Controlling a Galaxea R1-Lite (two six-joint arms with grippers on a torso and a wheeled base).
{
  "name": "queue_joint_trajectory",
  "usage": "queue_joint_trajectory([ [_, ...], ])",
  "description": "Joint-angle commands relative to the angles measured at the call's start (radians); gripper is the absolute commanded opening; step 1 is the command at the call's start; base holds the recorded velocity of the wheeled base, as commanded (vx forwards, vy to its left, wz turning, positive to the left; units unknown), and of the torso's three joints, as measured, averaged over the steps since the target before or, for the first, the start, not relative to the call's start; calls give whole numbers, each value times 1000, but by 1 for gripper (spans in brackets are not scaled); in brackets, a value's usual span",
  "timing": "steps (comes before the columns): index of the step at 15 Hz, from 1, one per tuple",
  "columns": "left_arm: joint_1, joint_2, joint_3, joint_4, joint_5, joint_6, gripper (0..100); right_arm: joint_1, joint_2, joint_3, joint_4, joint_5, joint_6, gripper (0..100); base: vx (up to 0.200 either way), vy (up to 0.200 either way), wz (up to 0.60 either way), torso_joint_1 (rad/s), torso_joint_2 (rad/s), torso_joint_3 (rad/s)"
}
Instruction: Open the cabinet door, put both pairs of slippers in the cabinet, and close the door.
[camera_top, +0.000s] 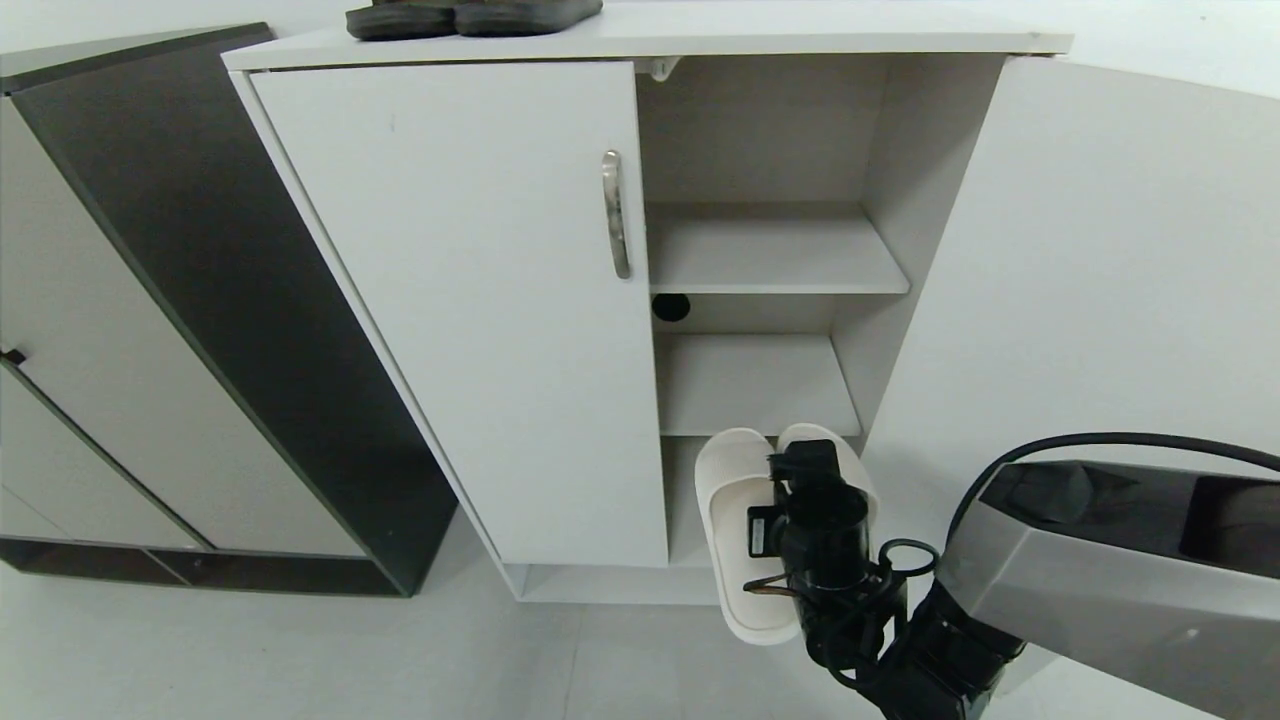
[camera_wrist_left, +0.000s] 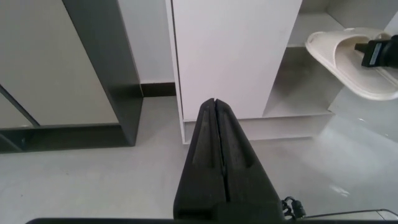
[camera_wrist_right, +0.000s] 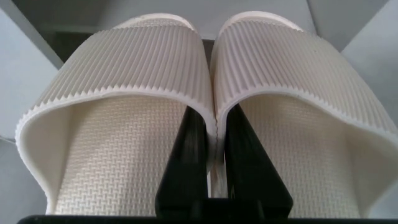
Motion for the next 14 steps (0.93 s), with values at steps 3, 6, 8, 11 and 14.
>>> queue_joint_trajectory([
  [3, 0, 2, 0, 0, 1, 0, 0, 0, 3, -2, -1, 0, -2, 0, 200, 0, 0, -7, 2, 1],
  [6, 0, 2, 0, 0, 1, 0, 0, 0, 3, -4, -2, 0, -2, 0, 200, 0, 0, 7, 2, -1],
  [8, 0, 2, 0, 0, 1, -1, 0, 0, 3, -2, -2, 0, -2, 0, 100, 0, 0, 1, 4, 1],
  [11, 0, 2, 0, 0, -1, -3, 0, -3, 5, -10, -2, 5, 0, 0, 0, 0, 0, 0, 0, 0],
  [14, 0, 2, 0, 0, -1, -1, 0, -29, 20, -62, 7, 26, -2, 0, 0, 0, 0, 0, 0, 0],
])
